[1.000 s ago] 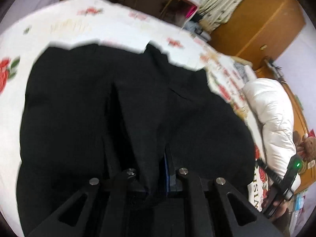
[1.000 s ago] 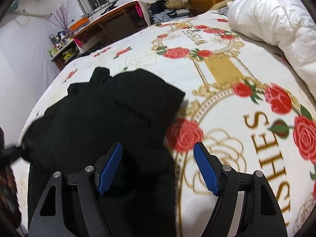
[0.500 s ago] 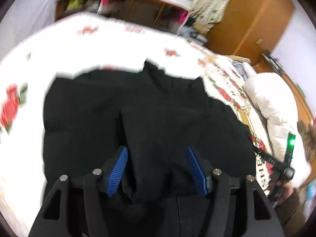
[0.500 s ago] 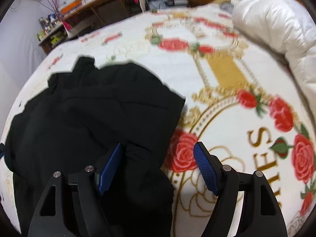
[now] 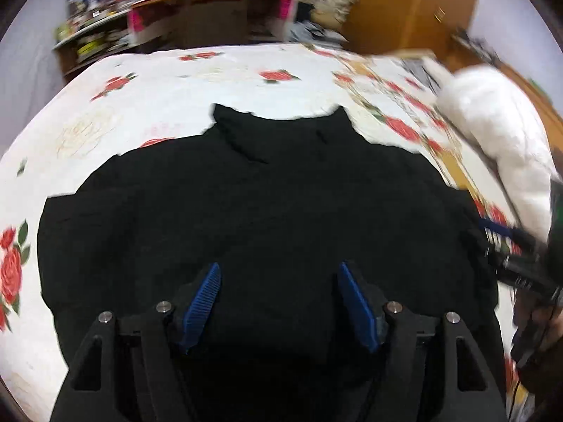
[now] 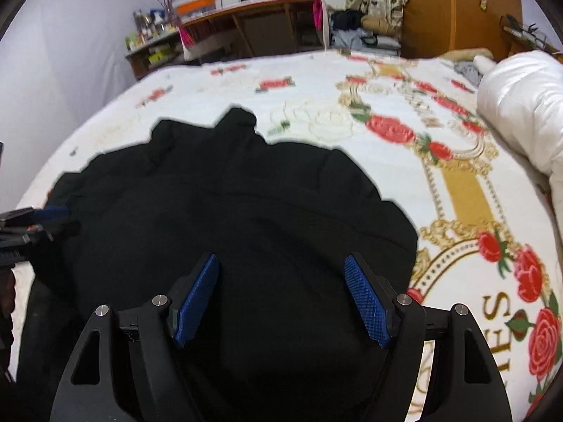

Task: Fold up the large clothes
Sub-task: 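Open the left gripper to release the sleeve onto the coat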

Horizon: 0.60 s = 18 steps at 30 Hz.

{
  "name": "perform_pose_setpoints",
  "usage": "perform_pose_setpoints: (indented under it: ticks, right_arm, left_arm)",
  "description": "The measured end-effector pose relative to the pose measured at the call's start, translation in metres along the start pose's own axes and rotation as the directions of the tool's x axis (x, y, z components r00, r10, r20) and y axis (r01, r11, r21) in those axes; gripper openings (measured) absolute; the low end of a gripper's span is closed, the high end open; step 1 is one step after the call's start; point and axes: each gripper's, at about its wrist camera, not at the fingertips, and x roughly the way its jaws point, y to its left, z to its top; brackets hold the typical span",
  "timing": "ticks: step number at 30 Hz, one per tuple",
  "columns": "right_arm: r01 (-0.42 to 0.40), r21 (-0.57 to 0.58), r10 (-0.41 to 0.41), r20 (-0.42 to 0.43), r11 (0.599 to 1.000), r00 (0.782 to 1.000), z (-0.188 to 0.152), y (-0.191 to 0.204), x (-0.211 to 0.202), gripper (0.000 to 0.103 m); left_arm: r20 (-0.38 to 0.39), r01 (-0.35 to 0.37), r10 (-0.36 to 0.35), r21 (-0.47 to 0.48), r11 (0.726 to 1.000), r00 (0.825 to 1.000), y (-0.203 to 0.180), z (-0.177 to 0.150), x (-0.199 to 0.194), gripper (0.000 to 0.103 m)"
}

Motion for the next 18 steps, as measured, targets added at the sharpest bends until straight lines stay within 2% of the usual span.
perform_pose_setpoints:
  ticks: [3,6,9,12,15,16,18]
  right_arm:
    - [-0.021,0.027,0.022,-0.040,0.999,0.999,-0.005,-0.008,0.015,0.074]
    - [-0.008,0.020,0.010,-0.065,1.000,0.998,-0.006,-0.009,0.023,0.074]
    - [0.004,0.014,-0.002,-0.093,1.000,0.996,-0.007,-0.008,0.031,0.074]
    - [0.029,-0.024,-0.031,-0.105,0.999,0.994,-0.006,-0.002,0.035,0.074]
    - [0.048,-0.027,-0.051,-0.128,0.998,0.990,-0.001,0.001,0.029,0.074]
    - [0.039,0.006,-0.038,-0.104,0.999,0.994,0.002,0.000,0.015,0.074]
    - [-0.041,0.038,0.041,-0.015,0.998,0.999,0.003,0.002,-0.015,0.074]
  left_arm:
    - [-0.042,-0.037,0.035,-0.040,0.998,0.998,0.015,-0.002,0.016,0.071]
    - [-0.041,-0.070,0.069,-0.033,0.997,0.997,0.022,-0.006,0.023,0.072]
    - [-0.044,-0.079,0.077,-0.049,0.996,0.996,0.025,-0.007,0.030,0.072]
    - [-0.079,-0.087,0.083,-0.059,0.994,0.993,0.027,-0.005,0.040,0.072]
    - [-0.093,-0.100,0.094,-0.068,0.993,0.991,0.028,0.000,0.033,0.072]
    - [-0.073,-0.092,0.085,-0.092,0.992,0.994,0.030,0.001,0.023,0.071]
    - [-0.024,-0.077,0.075,-0.094,0.993,0.997,0.032,0.000,0.001,0.071]
